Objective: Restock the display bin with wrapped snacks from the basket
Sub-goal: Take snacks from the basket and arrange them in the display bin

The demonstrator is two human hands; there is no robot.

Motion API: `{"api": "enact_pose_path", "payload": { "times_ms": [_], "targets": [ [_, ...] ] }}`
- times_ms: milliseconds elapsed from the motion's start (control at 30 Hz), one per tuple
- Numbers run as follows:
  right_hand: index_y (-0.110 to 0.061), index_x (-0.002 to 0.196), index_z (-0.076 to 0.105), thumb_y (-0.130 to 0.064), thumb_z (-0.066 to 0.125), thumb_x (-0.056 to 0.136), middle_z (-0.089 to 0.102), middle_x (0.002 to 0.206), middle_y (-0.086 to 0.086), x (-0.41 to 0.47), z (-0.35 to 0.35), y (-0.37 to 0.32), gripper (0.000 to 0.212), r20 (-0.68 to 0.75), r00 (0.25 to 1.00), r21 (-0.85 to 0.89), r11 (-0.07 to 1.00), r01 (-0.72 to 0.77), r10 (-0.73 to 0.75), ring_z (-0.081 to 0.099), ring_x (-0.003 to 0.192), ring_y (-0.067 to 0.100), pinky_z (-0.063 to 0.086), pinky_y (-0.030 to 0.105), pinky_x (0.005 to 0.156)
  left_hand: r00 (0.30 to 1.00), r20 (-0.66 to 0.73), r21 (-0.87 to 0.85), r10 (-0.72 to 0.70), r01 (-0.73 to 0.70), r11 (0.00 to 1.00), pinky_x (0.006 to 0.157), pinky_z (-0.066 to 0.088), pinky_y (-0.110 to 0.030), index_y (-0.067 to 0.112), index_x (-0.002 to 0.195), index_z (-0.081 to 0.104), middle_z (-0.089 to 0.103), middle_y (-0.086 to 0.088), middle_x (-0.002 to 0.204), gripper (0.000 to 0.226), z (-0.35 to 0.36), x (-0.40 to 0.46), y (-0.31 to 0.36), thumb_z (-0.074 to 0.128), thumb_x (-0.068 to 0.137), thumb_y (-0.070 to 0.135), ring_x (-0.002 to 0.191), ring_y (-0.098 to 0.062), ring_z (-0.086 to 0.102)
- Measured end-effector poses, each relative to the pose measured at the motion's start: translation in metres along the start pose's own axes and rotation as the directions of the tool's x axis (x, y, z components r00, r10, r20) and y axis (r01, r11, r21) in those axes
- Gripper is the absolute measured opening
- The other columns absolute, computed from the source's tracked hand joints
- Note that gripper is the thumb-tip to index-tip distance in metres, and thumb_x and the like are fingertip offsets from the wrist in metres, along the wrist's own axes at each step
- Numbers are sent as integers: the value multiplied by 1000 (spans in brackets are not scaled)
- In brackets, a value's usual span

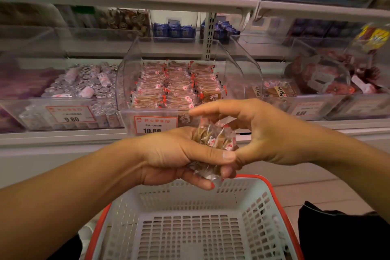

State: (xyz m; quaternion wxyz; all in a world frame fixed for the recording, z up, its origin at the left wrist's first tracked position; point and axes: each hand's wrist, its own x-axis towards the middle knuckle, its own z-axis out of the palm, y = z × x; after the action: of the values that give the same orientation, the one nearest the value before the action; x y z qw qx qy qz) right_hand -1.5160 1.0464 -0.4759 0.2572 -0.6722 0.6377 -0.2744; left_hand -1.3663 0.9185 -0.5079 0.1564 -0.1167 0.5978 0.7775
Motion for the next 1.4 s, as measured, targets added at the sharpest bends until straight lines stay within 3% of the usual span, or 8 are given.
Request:
{"api": "enact_pose_path", "payload": {
  "times_ms": [200,400,633,733,833,1033,1300,1400],
  "targets": [
    [-21,108,65,-12,93,60,66,103,-11,-4,-5,-13,56,33,999,-119,992,35,-31,64,101,15,51,28,88,1000,-10,188,-16,18,982,46,49,-16,24,84,75,74,-3,83,11,5,2,6,80,74,24,71,-11,71],
    [-31,98,56,-40,79,62,52,89,-19,-1,0,-25,44,-23,994,-527,847,76,-103,50,84,5,45,25,73,995,-79,244,55,-35,969,47,50,-20,15,108,69,74,-9,96,44,-1,-7,21,68,77,46,82,-19,70],
    [-27,96,65,-42,77,65,68,87,-8,13,-33,-27,37,-190,982,-261,964,-43,-7,65,77,11,52,25,68,970,-148,-45,195,-204,978,43,51,-26,11,120,59,71,-16,99,63,-20,-22,45,36,90,62,76,-25,69],
    [-25,93,67,-47,77,69,70,82,-4,41,-65,-13,34,-254,964,-281,947,-153,80,64,70,8,51,24,63,633,-572,401,522,-339,851,46,52,-26,20,104,63,73,-4,83,39,-40,-21,50,41,98,52,66,-15,69],
    [-26,86,59,-51,75,69,63,79,-4,79,-77,6,34,-138,974,-673,704,-227,181,60,71,17,51,34,62,361,-474,831,803,-119,544,52,50,-19,31,89,61,68,4,75,19,-63,-20,44,48,99,39,69,-6,64],
    [-16,82,58,-45,76,75,56,73,-2,120,-55,38,35,72,926,-814,559,-160,370,51,64,17,44,32,55,516,-270,963,813,151,224,61,45,-27,29,95,57,61,12,75,17,-82,-11,32,45,98,40,68,-2,57],
    [-21,143,40,-51,71,83,48,140,0,114,-44,44,74,48,941,-859,495,-133,336,52,123,23,48,40,99,629,-240,970,740,172,169,67,47,-35,27,98,58,61,10,83,17,-89,-2,26,46,98,40,75,-8,56],
    [-23,128,45,-51,59,93,58,129,3,111,-41,34,47,82,876,-855,485,-184,476,56,108,24,49,43,94,640,-240,971,730,171,168,66,46,-35,26,97,58,61,10,81,21,-91,-2,25,44,99,42,75,-10,56]
  ]
}}
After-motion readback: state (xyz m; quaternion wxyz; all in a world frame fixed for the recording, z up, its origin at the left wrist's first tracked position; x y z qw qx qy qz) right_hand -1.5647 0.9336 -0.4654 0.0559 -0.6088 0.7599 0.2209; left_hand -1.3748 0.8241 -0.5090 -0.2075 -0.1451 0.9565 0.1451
